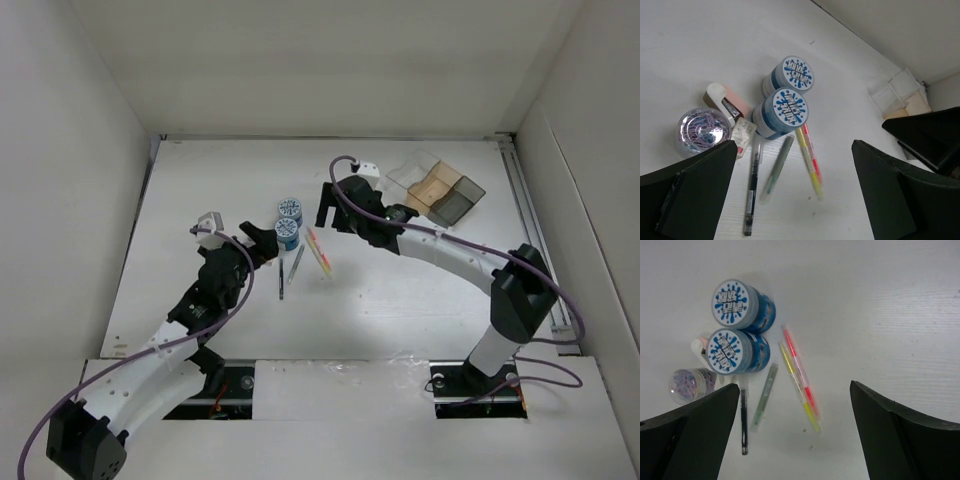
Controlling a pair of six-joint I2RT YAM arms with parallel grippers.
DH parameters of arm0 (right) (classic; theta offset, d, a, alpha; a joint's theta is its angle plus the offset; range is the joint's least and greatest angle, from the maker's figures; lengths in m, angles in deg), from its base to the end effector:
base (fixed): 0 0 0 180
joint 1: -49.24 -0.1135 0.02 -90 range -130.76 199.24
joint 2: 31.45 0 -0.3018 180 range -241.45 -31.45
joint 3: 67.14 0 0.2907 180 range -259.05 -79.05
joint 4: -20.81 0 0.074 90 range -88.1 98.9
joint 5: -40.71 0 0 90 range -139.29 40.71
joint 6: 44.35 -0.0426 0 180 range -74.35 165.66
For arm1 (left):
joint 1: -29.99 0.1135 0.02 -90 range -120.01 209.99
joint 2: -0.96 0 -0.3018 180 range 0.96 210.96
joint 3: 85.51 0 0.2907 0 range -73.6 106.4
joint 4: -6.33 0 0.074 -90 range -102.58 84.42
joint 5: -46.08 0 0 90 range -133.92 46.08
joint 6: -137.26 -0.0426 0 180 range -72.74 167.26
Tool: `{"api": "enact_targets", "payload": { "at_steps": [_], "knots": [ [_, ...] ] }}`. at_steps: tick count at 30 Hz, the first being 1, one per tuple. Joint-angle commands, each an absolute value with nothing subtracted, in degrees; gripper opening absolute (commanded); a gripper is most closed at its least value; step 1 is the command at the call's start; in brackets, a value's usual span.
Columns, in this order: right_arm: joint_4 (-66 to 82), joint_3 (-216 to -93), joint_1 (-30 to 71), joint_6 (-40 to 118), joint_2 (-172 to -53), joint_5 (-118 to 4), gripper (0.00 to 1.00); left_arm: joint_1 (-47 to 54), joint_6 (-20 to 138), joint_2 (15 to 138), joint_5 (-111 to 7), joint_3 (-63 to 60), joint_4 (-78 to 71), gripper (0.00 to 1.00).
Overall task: Sort the stationery into containers
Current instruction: Pick up the stationery from the center of the board.
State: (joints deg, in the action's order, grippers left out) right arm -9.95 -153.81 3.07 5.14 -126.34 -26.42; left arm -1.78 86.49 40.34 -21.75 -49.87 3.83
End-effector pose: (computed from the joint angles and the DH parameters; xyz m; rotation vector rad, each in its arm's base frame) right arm 0.3038 0.2926 0.3014 0.1038 2.2151 0.3982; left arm 0.1696 -0.0861 0.2737 -0.4044 1.6597 -0.6077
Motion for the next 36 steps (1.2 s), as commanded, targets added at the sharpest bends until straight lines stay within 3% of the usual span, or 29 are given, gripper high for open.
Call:
{"api": "enact_targets", "payload": {
  "at_steps": [1, 5, 6, 7, 8, 9, 10, 11, 13, 14, 16, 18, 19, 22, 23, 26, 36],
  "knots": [
    [-6.48, -159.90, 2.83, 6.81, -128.12, -26.70, 0.98, -1.66, 85.67, 39.47, -19.41, -47.93, 4.52, 1.00],
    [-7.71, -166.14, 2.83, 7.33, -133.13, -25.13, 0.88, -1.66, 85.67, 36.75, -18.27, -48.46, 4.52, 1.00],
    [-7.71, -168.50, 2.83, 7.33, -134.09, -25.12, 0.77, -1.66, 85.67, 35.95, -18.26, -48.46, 3.92, 1.00],
    [-8.32, -169.74, 2.83, 7.86, -136.37, -25.12, 0.44, -1.66, 85.67, 35.08, -17.65, -49.16, 3.91, 0.95],
    [-8.85, -171.23, 2.83, 7.86, -137.69, -23.90, 0.29, -1.66, 85.67, 33.24, -17.64, -50.03, 3.91, 0.91],
    [-9.55, -172.82, 2.83, 7.86, -139.10, -23.19, 0.19, -1.66, 86.19, 32.26, -17.64, -50.04, 3.91, 0.84],
    [-11.91, -176.75, 2.83, 7.86, -142.07, -22.40, 0.14, -1.66, 86.20, 31.21, -17.64, -51.00, 3.91, 0.70],
    [-13.24, -178.79, 2.83, 8.56, -143.58, -21.26, 0.12, -1.66, 86.20, 30.24, -17.64, -52.05, 4.43, 0.43],
    [-16.13, -184.14, 3.36, 8.57, -146.22, -17.22, 0.18, -1.66, 86.72, 28.04, -16.86, -52.07, 4.44, 0.20],
    [-16.85, -185.65, 4.14, 8.57, -148.32, -16.60, 0.44, -1.66, 86.73, 28.04, -16.33, -52.07, 3.57, 0.15],
    [-18.08, -189.77, 5.55, 8.57, -150.18, -17.12, 0.76, -1.66, 87.43, 27.51, -15.10, -52.07, 2.94, 0.16],
    [-20.01, -192.42, 6.17, 9.09, -153.34, -18.43, 0.96, -1.66, 88.04, 28.12, -14.23, -52.07, 2.33, 0.24],
    [-20.80, -193.91, 6.17, 9.09, -154.48, -20.79, 0.98, -1.66, 88.65, 29.60, -14.22, -52.07, 1.80, 0.32],
    [-22.30, -198.58, 6.17, 10.41, -158.62, -24.85, 0.98, -1.66, 89.19, 30.32, -13.60, -51.45, 1.27, 0.43],
    [-22.30, -199.37, 4.78, 11.11, -159.41, -24.86, 0.98, -1.66, 89.19, 30.32, -13.60, -51.45, 1.27, 0.54],
    [-23.35, -203.32, 4.06, 11.64, -162.40, -25.38, 0.99, -1.66, 89.19, 30.32, -14.21, -51.45, 1.89, 0.68],
    [-23.27, -206.23, 1.78, 11.11, -166.88, -27.15, 1.00, -1.66, 89.19, 28.39, -15.97, -52.59, 2.50, 0.73]
  ]
}}
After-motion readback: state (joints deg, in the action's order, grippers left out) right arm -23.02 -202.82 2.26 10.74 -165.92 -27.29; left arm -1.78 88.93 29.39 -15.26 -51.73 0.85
